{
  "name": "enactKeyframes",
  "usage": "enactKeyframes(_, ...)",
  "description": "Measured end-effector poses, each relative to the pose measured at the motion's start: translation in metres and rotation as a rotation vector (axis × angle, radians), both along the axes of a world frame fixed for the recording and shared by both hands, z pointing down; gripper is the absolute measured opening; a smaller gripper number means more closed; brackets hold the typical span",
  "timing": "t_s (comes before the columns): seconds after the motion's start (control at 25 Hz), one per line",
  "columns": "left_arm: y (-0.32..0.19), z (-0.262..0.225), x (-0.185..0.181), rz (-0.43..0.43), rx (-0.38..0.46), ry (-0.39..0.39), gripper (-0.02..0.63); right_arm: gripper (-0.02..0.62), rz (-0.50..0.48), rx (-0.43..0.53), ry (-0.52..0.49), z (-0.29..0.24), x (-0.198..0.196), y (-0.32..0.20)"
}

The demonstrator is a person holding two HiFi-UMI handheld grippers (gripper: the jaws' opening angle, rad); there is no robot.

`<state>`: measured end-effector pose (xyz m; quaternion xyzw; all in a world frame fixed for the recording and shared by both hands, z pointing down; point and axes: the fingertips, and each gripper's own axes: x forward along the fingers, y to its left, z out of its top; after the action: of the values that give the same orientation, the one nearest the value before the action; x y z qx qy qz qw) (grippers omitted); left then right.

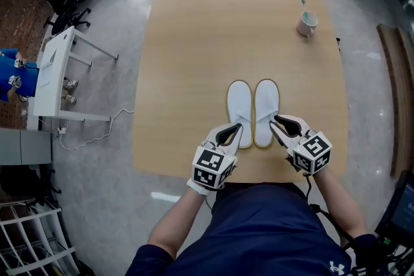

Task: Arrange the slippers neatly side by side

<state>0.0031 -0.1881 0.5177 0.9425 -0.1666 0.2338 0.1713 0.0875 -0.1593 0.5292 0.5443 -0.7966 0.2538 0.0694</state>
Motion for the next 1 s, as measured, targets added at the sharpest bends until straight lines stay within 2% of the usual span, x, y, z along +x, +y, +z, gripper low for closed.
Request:
enactKeyframes(0.08, 0.002, -0.015, -0.001, -0.056, -0.03, 0.041, 0.005, 0.012, 0.112, 0.053, -0.044, -0.025, 0.009, 0.0)
enactKeyframes(0.16, 0.006, -0.025, -0.001, -0.045, 0.003, 0.044, 0.005, 0.011, 0.168, 0.125, -0.037, -0.049, 0.011, 0.0)
enactKeyframes(0.28, 0.011, -0.039, 0.003, 0.002, 0.101, 0.051, 0.005, 0.011, 0.186, 0.219, 0.017, -0.078, 0.01, 0.002)
enactKeyframes(0.36, 0.014, -0.051, 0.008, 0.024, 0.133, 0.074, 0.005, 0.011, 0.189, 0.249, 0.052, -0.092, 0.01, 0.004)
enactKeyframes(0.48, 0.017, -0.058, 0.016, 0.046, 0.158, 0.084, 0.005, 0.011, 0.182, 0.274, 0.082, -0.105, 0.011, 0.004)
enactKeyframes(0.68, 0.029, -0.05, 0.025, 0.081, 0.148, 0.067, 0.005, 0.011, 0.185, 0.279, 0.081, -0.111, 0.016, 0.006)
enactKeyframes(1.0, 0.032, -0.039, 0.019, 0.096, 0.138, 0.027, 0.005, 0.011, 0.19, 0.296, 0.098, -0.122, 0.019, 0.006)
